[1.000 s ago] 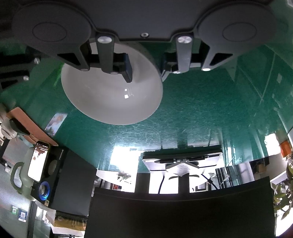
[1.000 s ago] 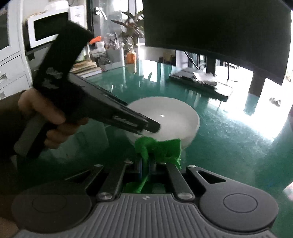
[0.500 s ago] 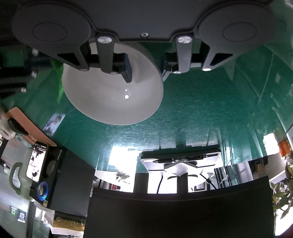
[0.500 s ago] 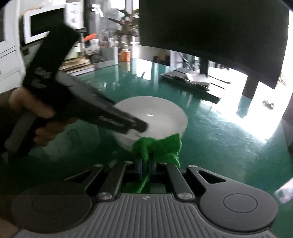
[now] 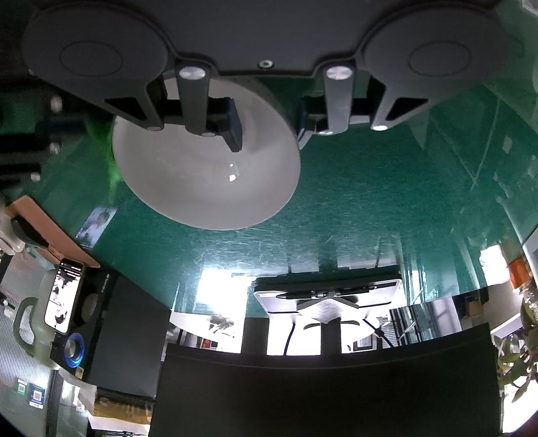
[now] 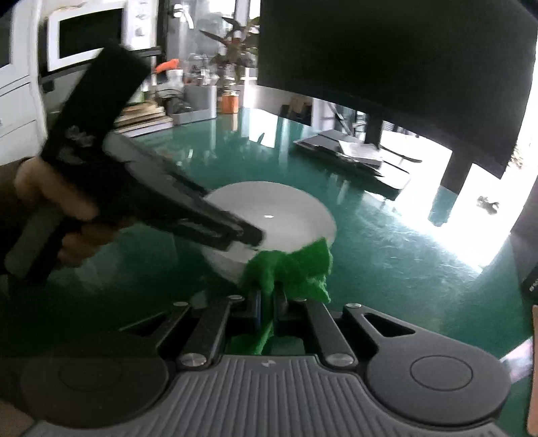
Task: Clean bowl
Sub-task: 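Wipe the bowl with the held cloth in the right gripper while the left gripper holds the bowl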
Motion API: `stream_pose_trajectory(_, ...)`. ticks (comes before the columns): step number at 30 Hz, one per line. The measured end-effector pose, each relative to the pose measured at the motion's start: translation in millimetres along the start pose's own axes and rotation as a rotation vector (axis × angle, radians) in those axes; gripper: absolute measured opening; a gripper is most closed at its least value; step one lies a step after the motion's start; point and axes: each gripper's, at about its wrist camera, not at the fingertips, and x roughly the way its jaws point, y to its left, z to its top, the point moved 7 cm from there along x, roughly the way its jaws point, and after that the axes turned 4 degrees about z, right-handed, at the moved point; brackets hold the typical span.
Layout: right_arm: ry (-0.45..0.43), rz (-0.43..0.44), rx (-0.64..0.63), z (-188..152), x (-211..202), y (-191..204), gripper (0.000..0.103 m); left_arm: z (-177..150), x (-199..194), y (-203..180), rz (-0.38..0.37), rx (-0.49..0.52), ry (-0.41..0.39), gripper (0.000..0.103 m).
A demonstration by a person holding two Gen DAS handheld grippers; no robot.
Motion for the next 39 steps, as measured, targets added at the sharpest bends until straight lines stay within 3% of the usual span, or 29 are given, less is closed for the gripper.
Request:
stream_pose_trajectory(6, -0.003, -0.054, -0.006, 2.0, -0.2, -6.1, 0.006, -0.3, -0.4, -1.3, -0.002, 0.005, 0.0, 0.031)
stream_pose_trajectory(11, 0.014, 0.016, -0.064, -2.8, -1.7, 16.0, 0.006, -0.1, -0.3, -1.5, 0.001, 0.005, -0.001, 0.031)
stream_pose_trajectory(21, 0.014, -0.077, -0.035, 4.3, 5.0, -8.2, 0.007, -0.6, -0.9, -1.4, -0.003, 0.008, -0.002, 0.031)
stream_pose_trajectory(26, 0.025, -0.01, -0.07, -1.9, 1.5, 8.6, 0.006, -0.8, -1.1, -2.2, -0.002, 0.012, -0.005, 0.032)
stream_pose_trajectory(34, 0.026, -0.083, -0.048, 9.8, 12.7, -15.6, 0.006, -1.8, -1.6, -0.9, -0.005, 0.011, -0.007, 0.031)
stream_pose_trajectory(39, 0.027, -0.097, -0.092, 6.1, 10.3, -4.7, 0.007, -1.2, -1.4, -0.8, -0.003, 0.024, -0.01, 0.032)
